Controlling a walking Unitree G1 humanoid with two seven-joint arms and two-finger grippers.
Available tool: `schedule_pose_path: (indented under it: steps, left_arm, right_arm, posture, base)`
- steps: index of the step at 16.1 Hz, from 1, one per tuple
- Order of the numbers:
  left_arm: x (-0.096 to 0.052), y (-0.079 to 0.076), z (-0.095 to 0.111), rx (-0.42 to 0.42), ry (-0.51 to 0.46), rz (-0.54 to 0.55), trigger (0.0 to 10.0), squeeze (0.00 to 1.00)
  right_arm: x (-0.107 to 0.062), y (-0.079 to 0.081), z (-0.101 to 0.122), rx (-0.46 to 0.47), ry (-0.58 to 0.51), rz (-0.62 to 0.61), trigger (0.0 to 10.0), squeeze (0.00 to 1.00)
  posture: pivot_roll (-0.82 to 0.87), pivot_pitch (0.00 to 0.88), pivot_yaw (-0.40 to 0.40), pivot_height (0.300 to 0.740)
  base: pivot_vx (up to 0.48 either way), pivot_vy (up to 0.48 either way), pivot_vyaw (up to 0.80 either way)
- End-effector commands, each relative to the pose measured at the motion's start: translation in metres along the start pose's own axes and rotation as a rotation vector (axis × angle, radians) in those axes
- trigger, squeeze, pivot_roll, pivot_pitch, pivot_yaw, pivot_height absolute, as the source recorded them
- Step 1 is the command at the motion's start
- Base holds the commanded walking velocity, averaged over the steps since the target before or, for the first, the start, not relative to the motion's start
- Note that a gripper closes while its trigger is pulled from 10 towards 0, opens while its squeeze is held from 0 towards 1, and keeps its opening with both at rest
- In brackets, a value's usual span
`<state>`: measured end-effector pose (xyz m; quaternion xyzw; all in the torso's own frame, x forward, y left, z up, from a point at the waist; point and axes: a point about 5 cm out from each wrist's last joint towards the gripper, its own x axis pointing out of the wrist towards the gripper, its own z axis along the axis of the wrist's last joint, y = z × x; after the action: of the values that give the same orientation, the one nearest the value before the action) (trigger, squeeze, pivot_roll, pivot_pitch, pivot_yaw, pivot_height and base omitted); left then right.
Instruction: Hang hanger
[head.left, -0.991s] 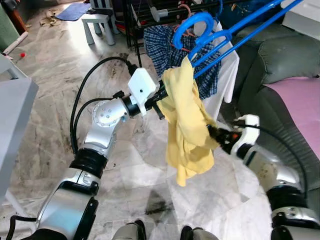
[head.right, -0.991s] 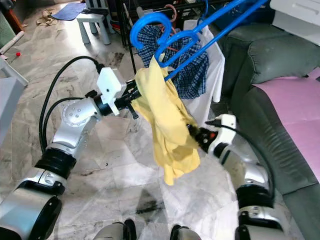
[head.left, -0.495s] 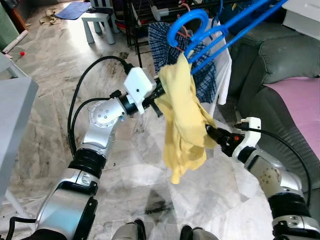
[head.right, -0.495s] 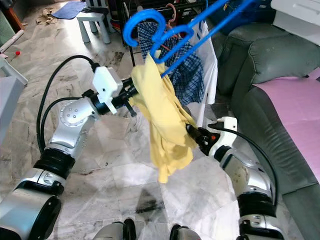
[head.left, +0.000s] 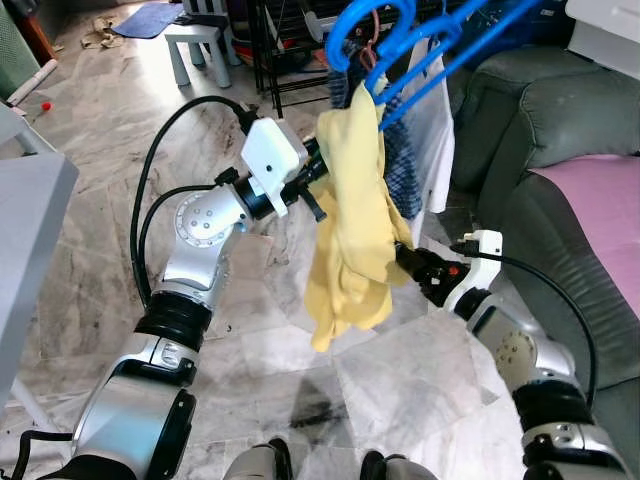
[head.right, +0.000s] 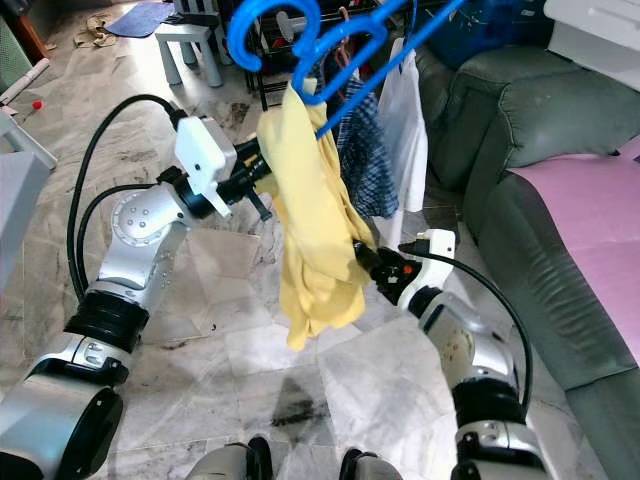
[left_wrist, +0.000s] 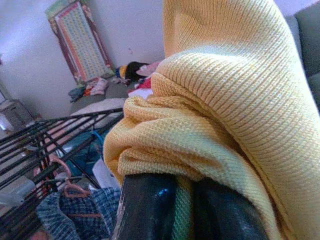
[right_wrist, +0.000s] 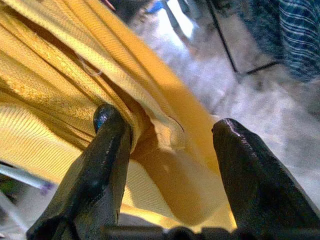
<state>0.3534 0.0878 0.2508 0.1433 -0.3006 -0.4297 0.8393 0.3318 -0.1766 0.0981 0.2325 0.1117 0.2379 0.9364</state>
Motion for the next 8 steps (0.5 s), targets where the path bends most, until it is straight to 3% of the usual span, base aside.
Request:
schedule_pose_path:
  steps: [1, 4, 8]
  left_arm:
    - [0.0045, 0.0261, 0.0407, 0.096, -0.192, 0.103, 0.0, 0.0]
    - [0.0033, 0.0257, 0.0372, 0.09, -0.178, 0.107, 0.0, 0.0]
    - [0.0056, 0.0255, 0.04, 0.089, -0.19, 0.101, 0.0, 0.0]
  right_arm:
    - [-0.0126, -0.0131, -0.0151, 0.046, 0.044, -0.061, 10.0, 0.0]
    - [-0.0203, -0.0038, -0.0127, 0.086, 0.022, 0.083, 10.0, 0.0]
    - [-0.0222, -0.0094, -0.0168, 0.078, 0.028, 0.049, 10.0, 0.0]
  posture:
    - [-0.04, 0.163, 0.003, 0.74]
    - [-0.04, 0.165, 0.002, 0.74]
    - [-0.04, 0.161, 0.003, 0.74]
  base:
    - [0.0, 0.0, 0.0]
    - [0.0, 0.0, 0.0]
    - [0.0, 0.0, 0.0]
